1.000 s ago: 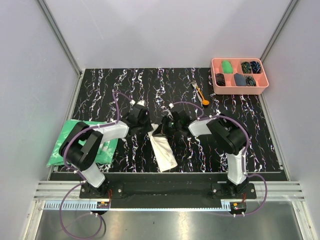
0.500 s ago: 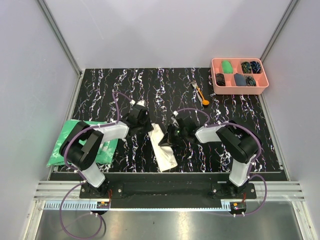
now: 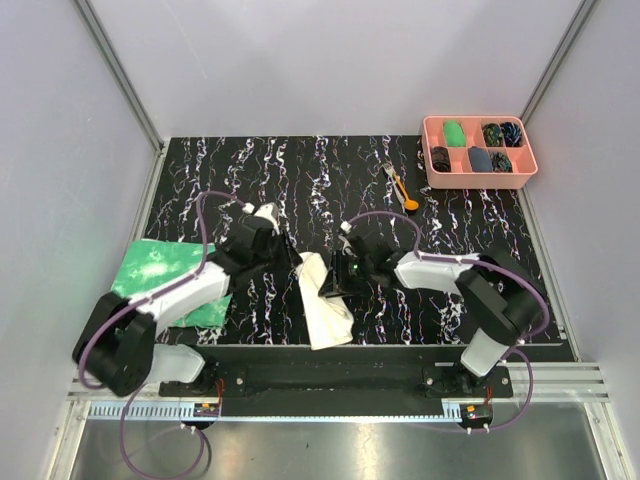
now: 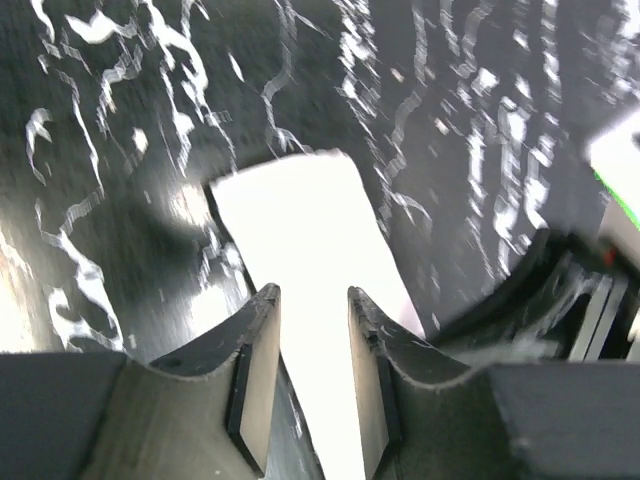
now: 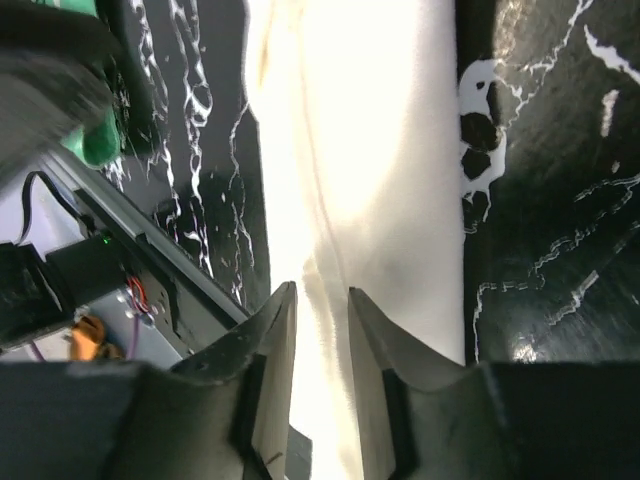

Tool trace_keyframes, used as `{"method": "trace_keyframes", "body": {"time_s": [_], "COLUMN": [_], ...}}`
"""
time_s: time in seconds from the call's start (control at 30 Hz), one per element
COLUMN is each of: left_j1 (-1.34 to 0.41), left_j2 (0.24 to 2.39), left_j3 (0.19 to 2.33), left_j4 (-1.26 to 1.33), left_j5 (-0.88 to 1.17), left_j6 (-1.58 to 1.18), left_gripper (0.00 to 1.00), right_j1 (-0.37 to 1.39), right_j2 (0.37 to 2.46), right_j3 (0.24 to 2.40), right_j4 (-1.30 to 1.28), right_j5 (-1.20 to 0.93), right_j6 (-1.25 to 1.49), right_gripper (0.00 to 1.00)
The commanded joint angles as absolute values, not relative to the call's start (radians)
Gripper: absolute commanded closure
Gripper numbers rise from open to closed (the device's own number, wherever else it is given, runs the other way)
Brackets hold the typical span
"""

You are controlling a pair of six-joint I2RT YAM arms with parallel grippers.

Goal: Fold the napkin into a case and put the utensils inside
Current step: Smooth out the smaller rectangle-folded napkin at the center of the board.

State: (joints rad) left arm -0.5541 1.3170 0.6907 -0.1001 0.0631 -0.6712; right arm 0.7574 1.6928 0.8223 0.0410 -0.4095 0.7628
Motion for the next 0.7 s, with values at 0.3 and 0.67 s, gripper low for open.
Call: {"method": "trace_keyframes", "body": {"time_s": [0.3, 0.67], "left_j1": [-0.788, -0.831], "left_j2": [1.212, 1.181], "left_j3": [0.505, 0.433], "left_j4": [-0.086, -0.067], "left_j5": [0.152, 0.110], "left_j6": [-0.893, -0.972], "left_gripper": [0.64, 0.68], "right_j1": [0.827, 0.894], "right_j2": [1.563, 1.546], "right_j3": [0.974, 0.942], "right_j4": [-0.397, -0.419], "right_j5": [-0.292, -0.249], "right_j6": [0.494, 0.489], "right_gripper": [0.36, 0.24]}}
